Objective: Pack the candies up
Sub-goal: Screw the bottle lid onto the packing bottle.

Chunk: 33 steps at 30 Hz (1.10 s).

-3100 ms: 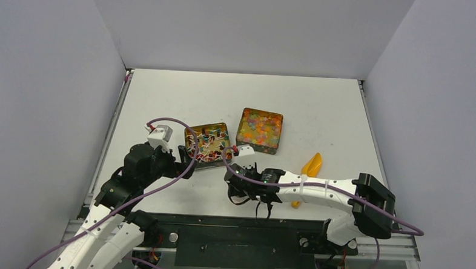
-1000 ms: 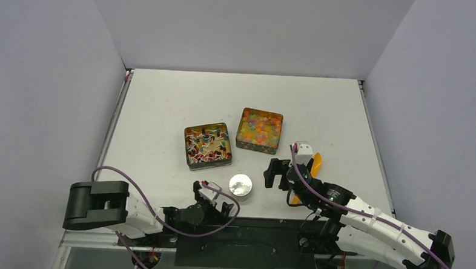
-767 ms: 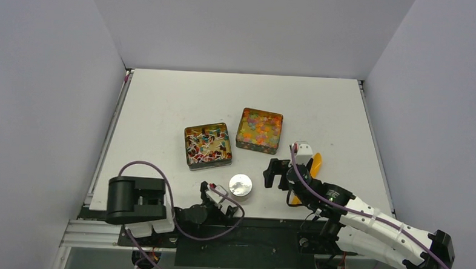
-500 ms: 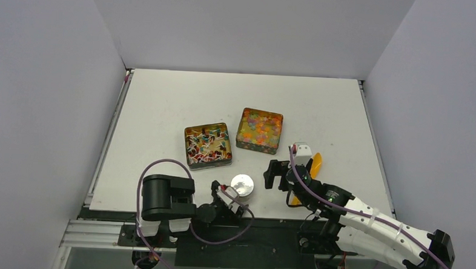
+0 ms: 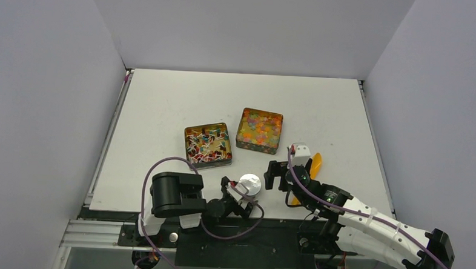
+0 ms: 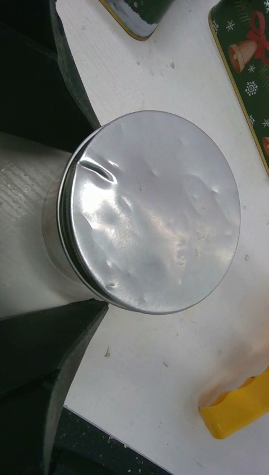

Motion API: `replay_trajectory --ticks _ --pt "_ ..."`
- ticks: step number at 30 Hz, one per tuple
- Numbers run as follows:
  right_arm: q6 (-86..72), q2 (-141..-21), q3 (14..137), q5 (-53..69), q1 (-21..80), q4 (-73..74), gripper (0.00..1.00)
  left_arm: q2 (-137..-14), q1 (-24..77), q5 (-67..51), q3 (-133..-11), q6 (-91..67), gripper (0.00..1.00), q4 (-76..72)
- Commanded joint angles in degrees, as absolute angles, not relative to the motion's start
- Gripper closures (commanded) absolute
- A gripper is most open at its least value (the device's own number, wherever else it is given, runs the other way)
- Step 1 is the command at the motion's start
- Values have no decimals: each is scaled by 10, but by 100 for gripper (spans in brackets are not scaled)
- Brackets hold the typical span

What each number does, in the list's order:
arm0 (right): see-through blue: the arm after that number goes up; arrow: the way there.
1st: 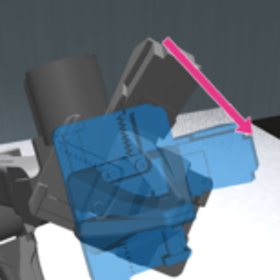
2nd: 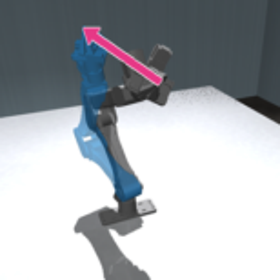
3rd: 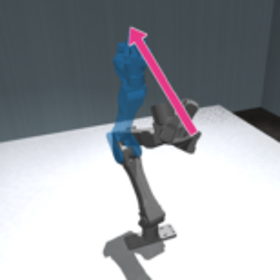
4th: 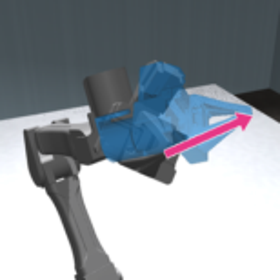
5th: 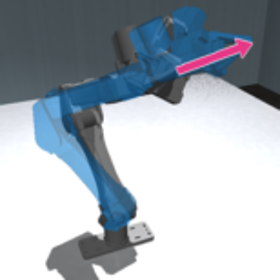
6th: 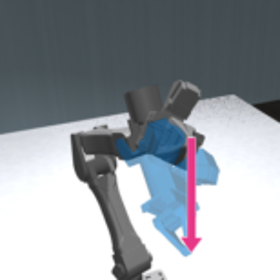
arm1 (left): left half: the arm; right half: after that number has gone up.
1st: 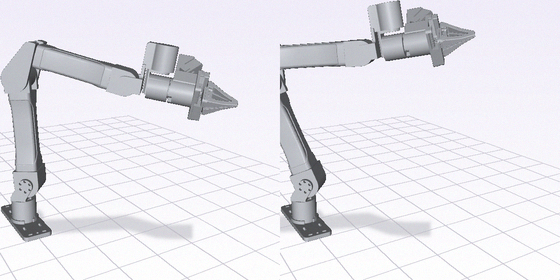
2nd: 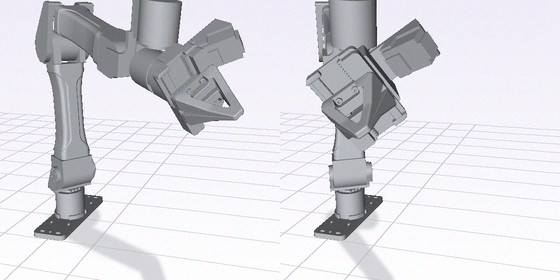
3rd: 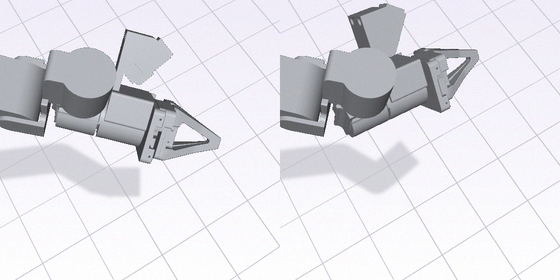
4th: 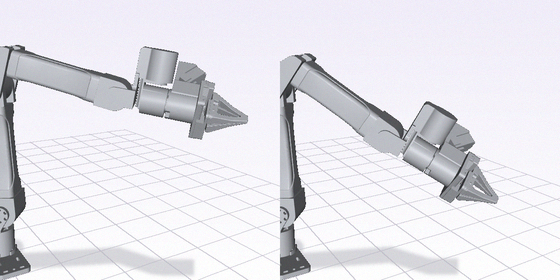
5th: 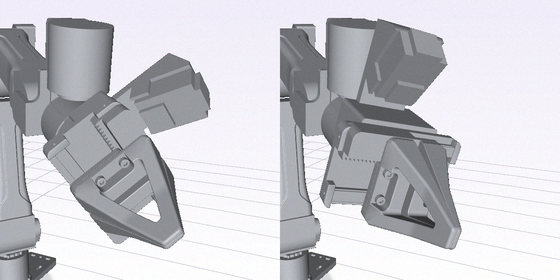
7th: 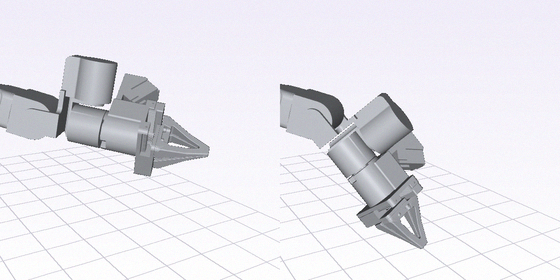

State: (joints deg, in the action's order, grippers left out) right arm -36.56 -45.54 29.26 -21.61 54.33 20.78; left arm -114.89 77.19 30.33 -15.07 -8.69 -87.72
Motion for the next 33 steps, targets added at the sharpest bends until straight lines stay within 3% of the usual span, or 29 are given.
replay_trajectory --ticks 1,8,13,16,19,28,33 --pt "-354 -466 292 -221 535 180 0 -1195 761 244 -153 -82 4 -945" --pt "-344 -479 299 -177 520 173 6 -1220 747 205 -179 -74 0 -945" --pt "-342 -497 299 -117 497 143 21 -1239 738 175 -195 -74 16 -945" --pt "-341 -518 307 -72 487 129 40 -1244 734 166 -196 -76 24 -945" --pt "-340 -551 320 -49 481 118 48 -1247 732 161 -194 -75 35 -945" --pt "-319 -614 345 -32 469 103 56 -1252 727 143 -189 -74 50 -945" --pt "-313 -635 350 -24 464 98 62 -1252 723 139 -189 -75 53 -945"
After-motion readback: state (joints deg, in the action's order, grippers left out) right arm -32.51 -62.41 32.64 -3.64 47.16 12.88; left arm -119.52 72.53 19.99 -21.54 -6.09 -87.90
